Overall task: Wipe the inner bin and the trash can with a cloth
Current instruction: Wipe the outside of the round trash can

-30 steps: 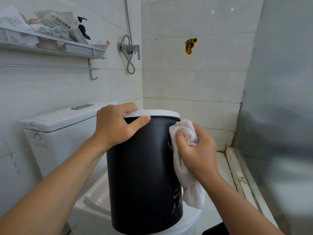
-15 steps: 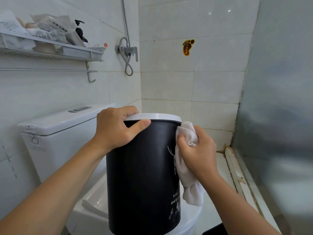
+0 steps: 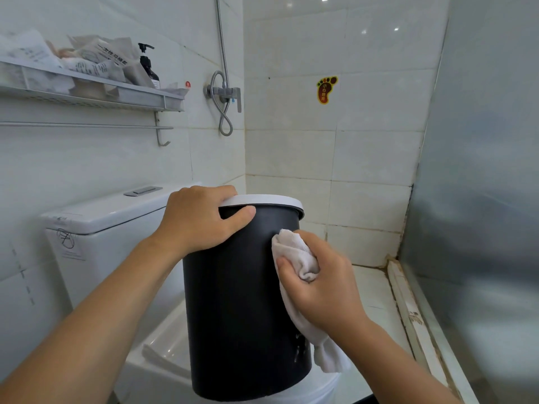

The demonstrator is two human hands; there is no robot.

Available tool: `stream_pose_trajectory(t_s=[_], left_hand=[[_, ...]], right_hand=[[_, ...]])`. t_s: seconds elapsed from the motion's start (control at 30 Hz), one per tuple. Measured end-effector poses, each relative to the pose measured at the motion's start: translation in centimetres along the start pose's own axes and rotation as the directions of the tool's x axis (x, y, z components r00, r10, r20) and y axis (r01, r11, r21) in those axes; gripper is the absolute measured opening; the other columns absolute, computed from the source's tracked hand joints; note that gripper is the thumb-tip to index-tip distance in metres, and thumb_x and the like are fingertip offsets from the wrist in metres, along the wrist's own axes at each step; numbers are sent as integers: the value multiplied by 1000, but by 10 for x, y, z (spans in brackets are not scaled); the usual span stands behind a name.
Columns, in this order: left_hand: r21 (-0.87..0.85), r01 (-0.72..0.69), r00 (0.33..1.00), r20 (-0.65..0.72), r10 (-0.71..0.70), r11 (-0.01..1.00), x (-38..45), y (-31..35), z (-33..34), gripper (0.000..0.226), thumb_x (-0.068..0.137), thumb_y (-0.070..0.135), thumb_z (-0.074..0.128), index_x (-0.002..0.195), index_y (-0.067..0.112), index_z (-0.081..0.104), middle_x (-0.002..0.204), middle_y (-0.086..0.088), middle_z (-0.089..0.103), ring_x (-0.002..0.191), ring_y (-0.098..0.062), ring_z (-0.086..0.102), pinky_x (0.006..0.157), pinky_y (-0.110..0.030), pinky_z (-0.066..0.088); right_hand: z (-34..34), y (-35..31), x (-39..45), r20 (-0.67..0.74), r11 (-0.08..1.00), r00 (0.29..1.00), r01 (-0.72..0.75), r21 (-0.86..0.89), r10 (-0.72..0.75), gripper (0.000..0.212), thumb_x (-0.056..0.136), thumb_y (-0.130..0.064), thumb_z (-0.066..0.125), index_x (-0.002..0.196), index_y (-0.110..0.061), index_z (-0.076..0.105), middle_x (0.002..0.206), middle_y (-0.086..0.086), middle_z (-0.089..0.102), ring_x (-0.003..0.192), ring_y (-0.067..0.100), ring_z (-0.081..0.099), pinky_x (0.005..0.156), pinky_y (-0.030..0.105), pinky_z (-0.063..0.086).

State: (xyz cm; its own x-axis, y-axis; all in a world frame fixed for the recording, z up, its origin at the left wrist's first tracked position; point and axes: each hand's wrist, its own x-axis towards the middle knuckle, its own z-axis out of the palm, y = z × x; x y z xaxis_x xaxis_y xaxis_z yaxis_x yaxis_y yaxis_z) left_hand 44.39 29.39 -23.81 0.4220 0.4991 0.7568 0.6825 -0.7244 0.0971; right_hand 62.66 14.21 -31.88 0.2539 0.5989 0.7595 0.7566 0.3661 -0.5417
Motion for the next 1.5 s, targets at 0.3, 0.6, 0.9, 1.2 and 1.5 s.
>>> stream_pose_trajectory(t_s=[0.3, 0.6, 0.9, 1.2, 1.5], left_hand=[[215, -133, 991, 56, 124, 967, -1, 43, 20, 55, 90, 54, 30, 125, 20, 54, 112, 2, 59, 101, -26, 54, 88, -43, 42], [152, 37, 999, -21, -34, 988, 15, 27, 50, 62, 80, 78, 51, 115, 27, 52, 103, 10, 53, 96, -23, 49, 86, -40, 32], [99, 191, 981, 25, -194, 977, 28, 5, 51, 74, 68, 80, 63, 115, 24, 53, 113, 3, 60, 108, -29, 53, 92, -45, 35], [-133, 267, 964, 57, -261, 955, 20, -35, 49, 68, 66, 74, 65, 111, 25, 52, 109, 9, 56, 111, -24, 49, 98, -41, 34], [-78, 231, 971, 79, -225, 970, 24, -20, 46, 64, 68, 74, 66, 109, 27, 50, 109, 8, 57, 106, -24, 49, 98, -44, 36]], right_hand=[[8, 9, -1, -3, 999, 1000, 10, -51, -10, 26, 86, -47, 63, 111, -39, 63, 81, -13, 64, 78, 9, 63, 65, 32, 53], [18, 13, -15, 196, 965, 978, 115, -234, -69, 60, 88, -58, 55, 145, -48, 40, 88, -10, 46, 80, 11, 48, 65, 28, 49], [14, 39, -27, 218, 985, 974, -30, -169, 67, 45, 86, -40, 56, 131, -42, 54, 90, -8, 64, 80, 15, 60, 68, 41, 55], [10, 18, -53, 444, 949, 858, 311, -53, -257, 51, 81, -24, 72, 128, -42, 61, 90, -15, 59, 79, 11, 58, 63, 28, 50], [20, 37, -39, 177, 980, 984, 16, -200, 20, 27, 82, -35, 62, 109, -38, 61, 80, -10, 61, 71, 13, 58, 60, 36, 49]])
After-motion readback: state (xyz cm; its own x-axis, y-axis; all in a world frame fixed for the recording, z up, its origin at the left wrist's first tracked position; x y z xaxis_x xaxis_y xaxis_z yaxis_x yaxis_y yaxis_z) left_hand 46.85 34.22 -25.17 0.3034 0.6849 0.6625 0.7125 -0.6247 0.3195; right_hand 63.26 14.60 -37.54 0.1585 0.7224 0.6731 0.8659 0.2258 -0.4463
